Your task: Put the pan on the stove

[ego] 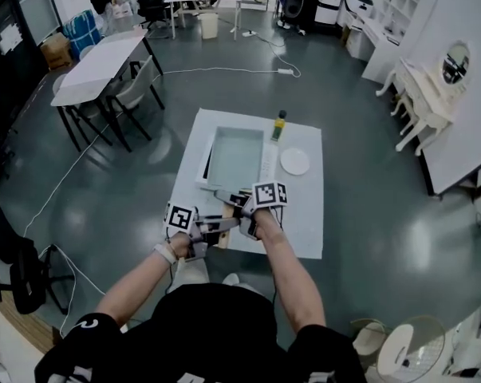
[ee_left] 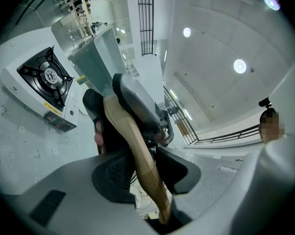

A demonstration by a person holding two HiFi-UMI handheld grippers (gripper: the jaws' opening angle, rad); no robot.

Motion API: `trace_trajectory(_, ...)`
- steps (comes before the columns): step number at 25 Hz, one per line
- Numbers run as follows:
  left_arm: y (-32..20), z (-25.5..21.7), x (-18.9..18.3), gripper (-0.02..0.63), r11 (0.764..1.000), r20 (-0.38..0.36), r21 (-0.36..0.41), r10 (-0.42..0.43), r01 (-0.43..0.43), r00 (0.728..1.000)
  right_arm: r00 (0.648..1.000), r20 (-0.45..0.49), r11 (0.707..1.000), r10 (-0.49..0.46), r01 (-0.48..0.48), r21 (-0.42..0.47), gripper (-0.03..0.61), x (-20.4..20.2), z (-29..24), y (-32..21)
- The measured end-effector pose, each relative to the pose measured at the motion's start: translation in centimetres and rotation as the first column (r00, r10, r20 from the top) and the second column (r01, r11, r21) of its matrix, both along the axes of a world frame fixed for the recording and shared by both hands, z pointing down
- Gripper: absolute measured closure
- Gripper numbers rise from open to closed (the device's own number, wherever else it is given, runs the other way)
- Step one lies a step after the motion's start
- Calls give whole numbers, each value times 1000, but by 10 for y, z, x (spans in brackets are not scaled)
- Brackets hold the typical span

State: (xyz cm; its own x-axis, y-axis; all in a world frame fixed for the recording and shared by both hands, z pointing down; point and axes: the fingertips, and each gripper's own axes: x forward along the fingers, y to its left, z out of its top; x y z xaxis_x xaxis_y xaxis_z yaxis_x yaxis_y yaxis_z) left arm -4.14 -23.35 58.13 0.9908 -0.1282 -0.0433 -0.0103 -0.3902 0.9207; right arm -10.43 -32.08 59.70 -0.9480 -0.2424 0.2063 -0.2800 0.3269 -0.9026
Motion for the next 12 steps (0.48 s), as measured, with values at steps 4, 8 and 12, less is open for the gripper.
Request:
trace_trajectory(4, -7, -4, -9, 494, 1000, -17, -15, 26, -26, 1000, 1000, 17, 1000, 12, -13, 15, 414, -10, -6, -10)
trace_trajectory(8, -16, -7, -7, 494, 999, -21, 3, 52, -52, 998, 1000, 10, 999, 29, -30, 25, 414, -6, -8, -20)
trace_trajectory(12, -23, -10, -3, 494, 997, -35, 23, 81, -80, 996, 998, 1, 998, 56, -56, 28, 414, 0, -9, -29)
